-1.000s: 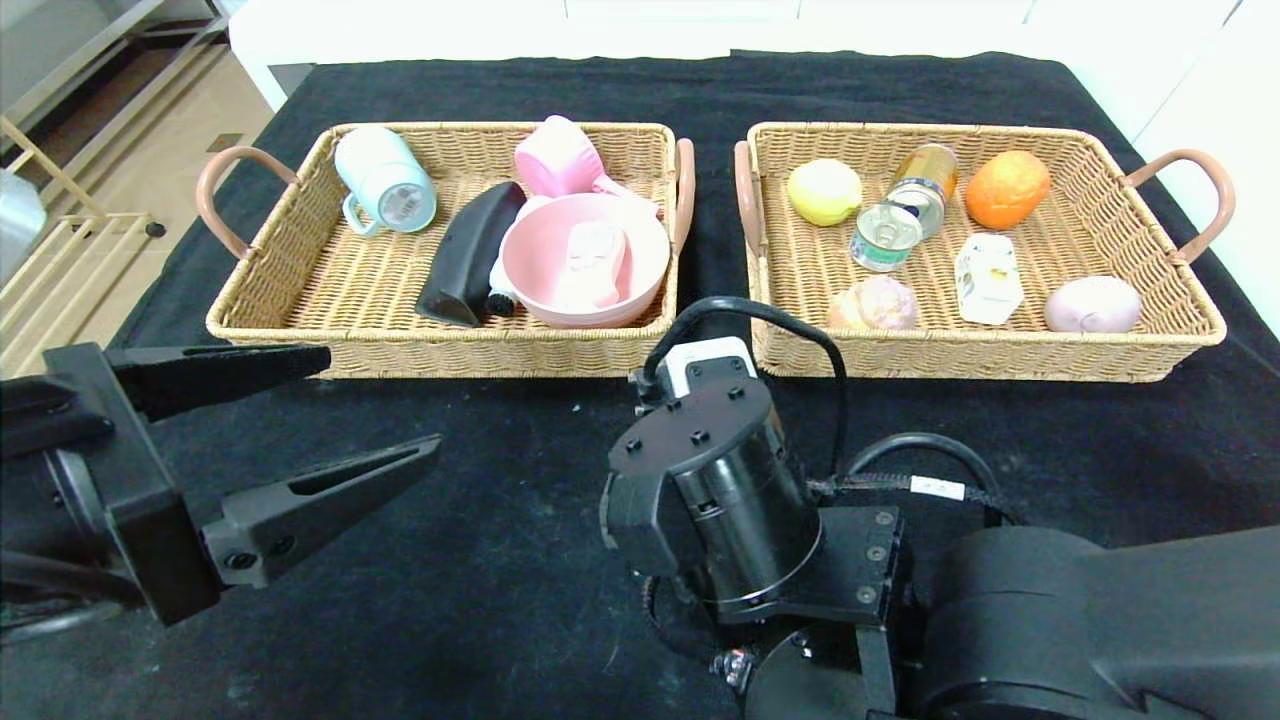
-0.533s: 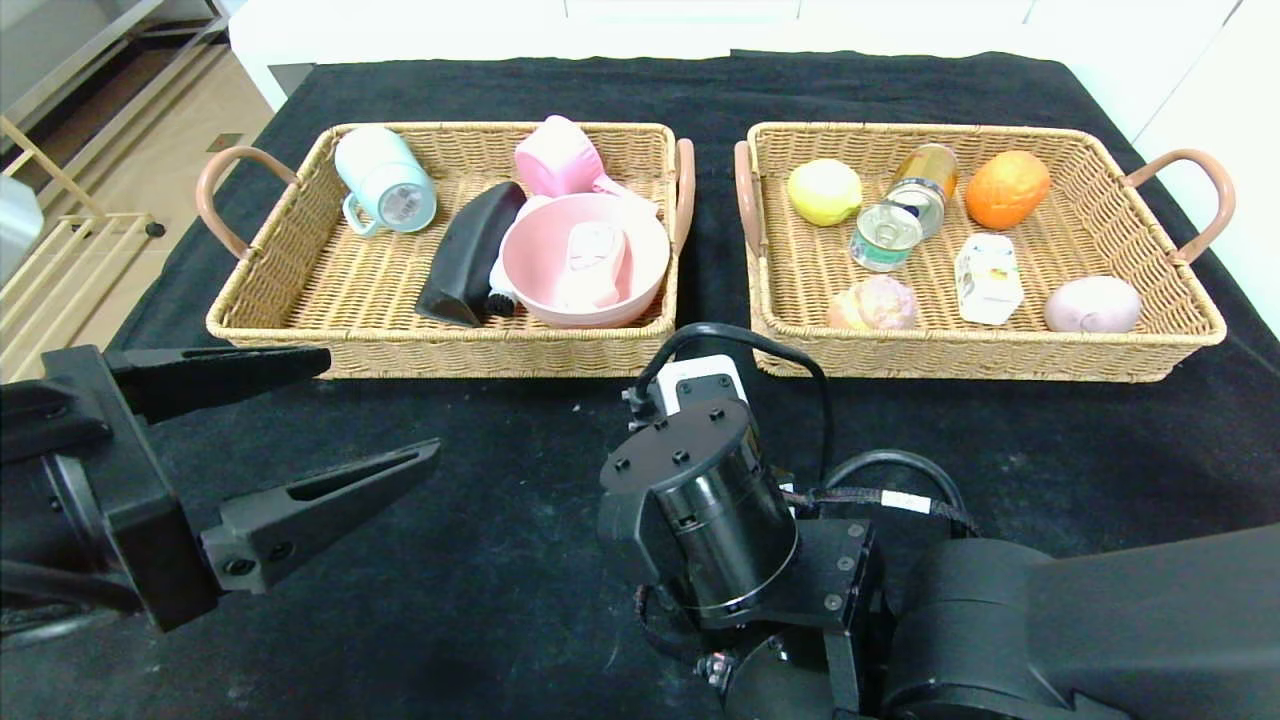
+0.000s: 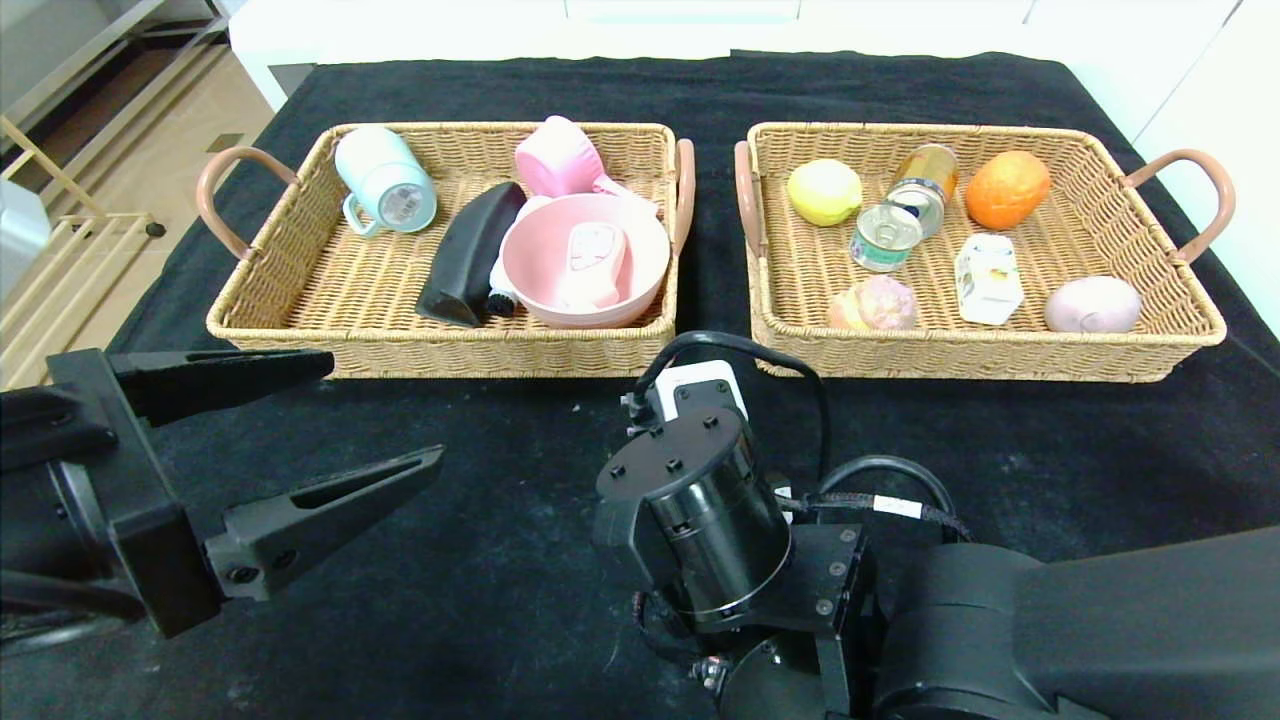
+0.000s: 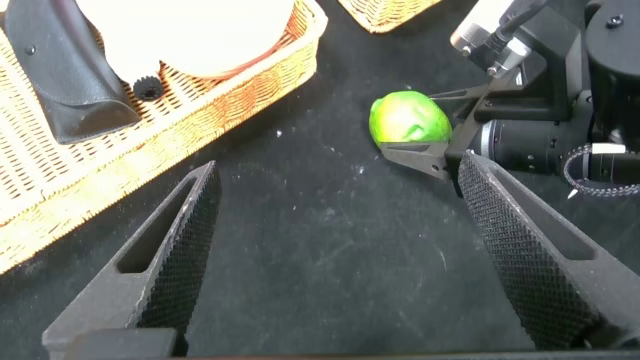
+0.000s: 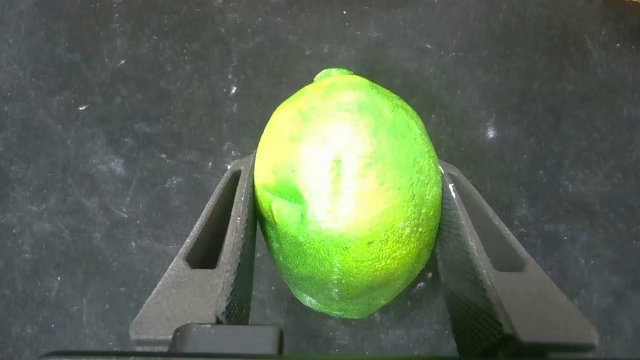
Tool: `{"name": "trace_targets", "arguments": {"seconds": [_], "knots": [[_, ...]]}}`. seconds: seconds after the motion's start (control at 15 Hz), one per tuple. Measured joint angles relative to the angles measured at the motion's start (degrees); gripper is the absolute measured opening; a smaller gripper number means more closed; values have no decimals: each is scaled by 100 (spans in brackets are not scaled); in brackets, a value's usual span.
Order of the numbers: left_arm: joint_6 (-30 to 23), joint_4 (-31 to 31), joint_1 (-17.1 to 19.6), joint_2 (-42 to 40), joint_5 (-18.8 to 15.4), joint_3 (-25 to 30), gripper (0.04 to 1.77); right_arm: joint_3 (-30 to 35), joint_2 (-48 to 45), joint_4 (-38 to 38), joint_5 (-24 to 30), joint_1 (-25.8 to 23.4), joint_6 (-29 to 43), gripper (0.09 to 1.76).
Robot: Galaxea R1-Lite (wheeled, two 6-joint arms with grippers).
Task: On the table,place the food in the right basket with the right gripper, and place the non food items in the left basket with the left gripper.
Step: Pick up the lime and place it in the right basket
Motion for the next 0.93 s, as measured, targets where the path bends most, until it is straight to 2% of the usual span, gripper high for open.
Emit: {"name": "trace_targets", "arguments": {"seconds": [0.67,0.93], "knots": [[22,-1,-7,6,6,18,172,34,11,0,12,-15,38,107],[18,-37,-9,5,6,21,172,85,-256,90,20,99,-34,107]]}}
